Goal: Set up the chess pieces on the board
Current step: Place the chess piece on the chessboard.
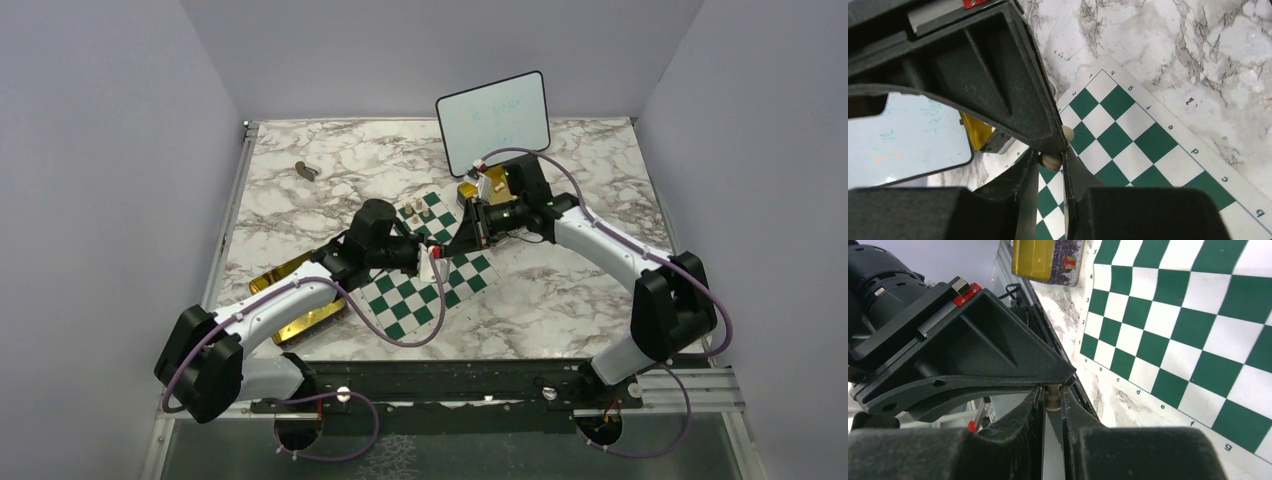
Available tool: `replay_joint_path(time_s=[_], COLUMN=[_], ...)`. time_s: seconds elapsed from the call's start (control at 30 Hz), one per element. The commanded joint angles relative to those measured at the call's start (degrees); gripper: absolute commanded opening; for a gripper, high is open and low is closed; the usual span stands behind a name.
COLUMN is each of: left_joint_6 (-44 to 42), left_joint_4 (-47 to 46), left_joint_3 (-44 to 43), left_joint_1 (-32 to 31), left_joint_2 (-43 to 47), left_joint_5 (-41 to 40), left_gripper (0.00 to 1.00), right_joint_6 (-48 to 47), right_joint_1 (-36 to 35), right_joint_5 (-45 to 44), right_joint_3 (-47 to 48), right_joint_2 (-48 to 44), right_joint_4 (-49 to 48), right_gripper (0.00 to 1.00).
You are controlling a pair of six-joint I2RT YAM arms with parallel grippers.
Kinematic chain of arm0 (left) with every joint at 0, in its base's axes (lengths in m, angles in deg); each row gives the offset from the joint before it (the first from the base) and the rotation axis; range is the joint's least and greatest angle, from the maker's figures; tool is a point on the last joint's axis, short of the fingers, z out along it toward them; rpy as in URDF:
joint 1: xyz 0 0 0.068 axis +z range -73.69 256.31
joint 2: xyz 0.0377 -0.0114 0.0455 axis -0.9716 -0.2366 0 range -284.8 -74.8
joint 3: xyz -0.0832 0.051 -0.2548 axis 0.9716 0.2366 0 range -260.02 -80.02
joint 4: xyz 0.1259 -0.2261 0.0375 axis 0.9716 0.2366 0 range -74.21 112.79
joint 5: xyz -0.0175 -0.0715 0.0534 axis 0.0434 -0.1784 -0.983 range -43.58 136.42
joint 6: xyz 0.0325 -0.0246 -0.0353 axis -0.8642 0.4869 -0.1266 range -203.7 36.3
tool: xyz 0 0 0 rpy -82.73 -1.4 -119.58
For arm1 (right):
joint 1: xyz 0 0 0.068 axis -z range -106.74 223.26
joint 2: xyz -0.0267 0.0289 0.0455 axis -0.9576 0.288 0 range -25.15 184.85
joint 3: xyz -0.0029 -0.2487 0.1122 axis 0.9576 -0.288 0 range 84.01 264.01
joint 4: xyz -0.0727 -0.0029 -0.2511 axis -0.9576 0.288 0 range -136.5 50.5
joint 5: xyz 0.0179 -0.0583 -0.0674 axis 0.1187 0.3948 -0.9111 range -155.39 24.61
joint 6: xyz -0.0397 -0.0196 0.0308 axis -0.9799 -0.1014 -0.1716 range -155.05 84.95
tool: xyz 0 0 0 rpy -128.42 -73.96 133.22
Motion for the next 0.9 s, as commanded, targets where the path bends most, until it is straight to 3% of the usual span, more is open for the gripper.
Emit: replay_joint_path(time_s=[0.0, 0.2, 0.37, 0.7, 0.87], left_joint_6=[12.5, 31.6, 41.1, 49.0, 52.4], left_joint_4=[-2.9, -11.3, -16.4, -18.1, -18.6], left_joint_3=[-2.4, -1.4, 0.5, 0.6, 0.8], left_joint_1=[-0.4, -0.4, -0.4, -0.4, -0.4], left_joint_2=[-2.2, -3.7, -3.1, -2.9, -2.3], left_joint_5=[-1.5, -2.8, -5.4, -10.2, -14.0], left_gripper=[0.15, 0.09, 0.08, 0.07, 0.07], right_joint_6=[6.1, 10.8, 11.8, 13.7, 15.2], right_joint_1=[-0.3, -0.3, -0.4, -0.3, -0.4], right_joint_5=[-6.5, -13.0, -19.2, -23.7, -26.2], right_joint_3=[-2.1, -9.4, -11.9, -12.4, -12.9], right_joint_2=[-5.4, -11.4, -15.3, -16.7, -18.3], right_joint_4=[-7.9, -16.7, -18.5, -18.9, -18.4], right_gripper=[0.21, 0.29, 0.29, 0.27, 0.31])
